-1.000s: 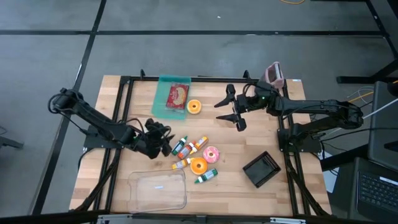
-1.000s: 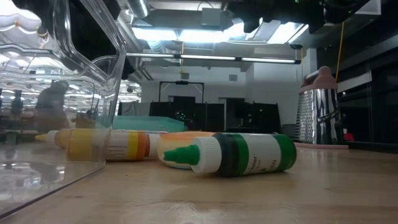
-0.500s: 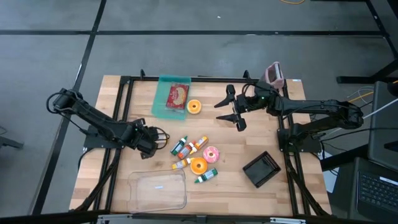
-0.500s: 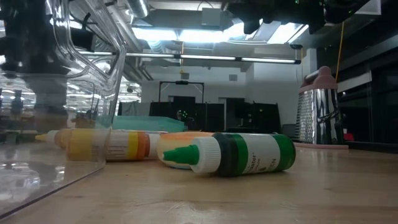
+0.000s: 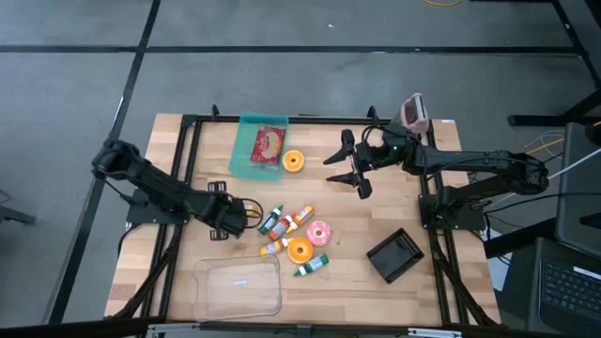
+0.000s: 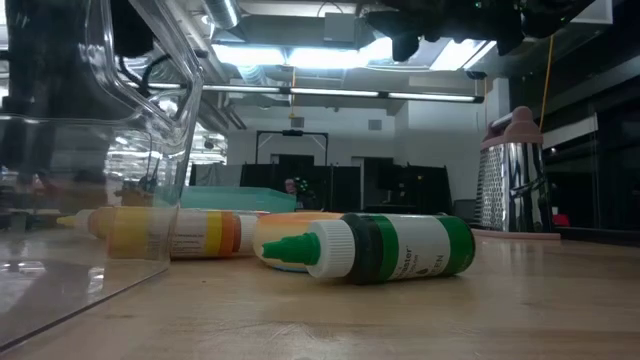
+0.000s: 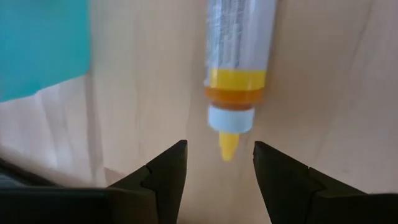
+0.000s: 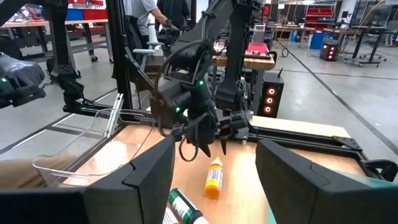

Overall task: Pick & Place Food Item
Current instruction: Put the top left yellow food coloring bottle into the transparent bin

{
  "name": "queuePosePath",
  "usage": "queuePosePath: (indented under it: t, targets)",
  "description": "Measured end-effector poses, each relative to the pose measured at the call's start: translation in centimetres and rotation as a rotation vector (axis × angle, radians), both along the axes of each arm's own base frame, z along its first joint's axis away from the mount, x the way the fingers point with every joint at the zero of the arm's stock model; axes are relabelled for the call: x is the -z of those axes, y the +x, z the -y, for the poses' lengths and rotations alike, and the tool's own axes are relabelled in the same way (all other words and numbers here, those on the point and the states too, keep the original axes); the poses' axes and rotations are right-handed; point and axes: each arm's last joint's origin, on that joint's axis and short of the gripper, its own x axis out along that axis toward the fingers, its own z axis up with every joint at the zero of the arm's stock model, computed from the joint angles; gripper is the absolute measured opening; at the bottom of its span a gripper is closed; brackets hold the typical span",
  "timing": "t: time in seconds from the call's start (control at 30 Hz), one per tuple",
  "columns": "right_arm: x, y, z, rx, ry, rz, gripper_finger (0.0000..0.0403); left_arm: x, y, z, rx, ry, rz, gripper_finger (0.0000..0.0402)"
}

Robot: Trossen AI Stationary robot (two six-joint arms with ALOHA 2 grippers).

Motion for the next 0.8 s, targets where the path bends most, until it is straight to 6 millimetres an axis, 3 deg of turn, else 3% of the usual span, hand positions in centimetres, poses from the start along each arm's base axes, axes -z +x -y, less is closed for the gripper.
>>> queuePosePath:
  t: [0.57, 0.8]
  targets:
    - [0.0, 0.0, -0.1, -0.021, -0.002, -0.001, 0.0222, 0.6, 1.2, -1.1, -0.03, -0.058, 0.014, 0.018]
    - [0.2, 0.0, -0.1, -0.022, -0.012, -0.017, 0.0222, 1.4, 0.7, -1.2, -0.024, -0.077, -0.011, 0.018]
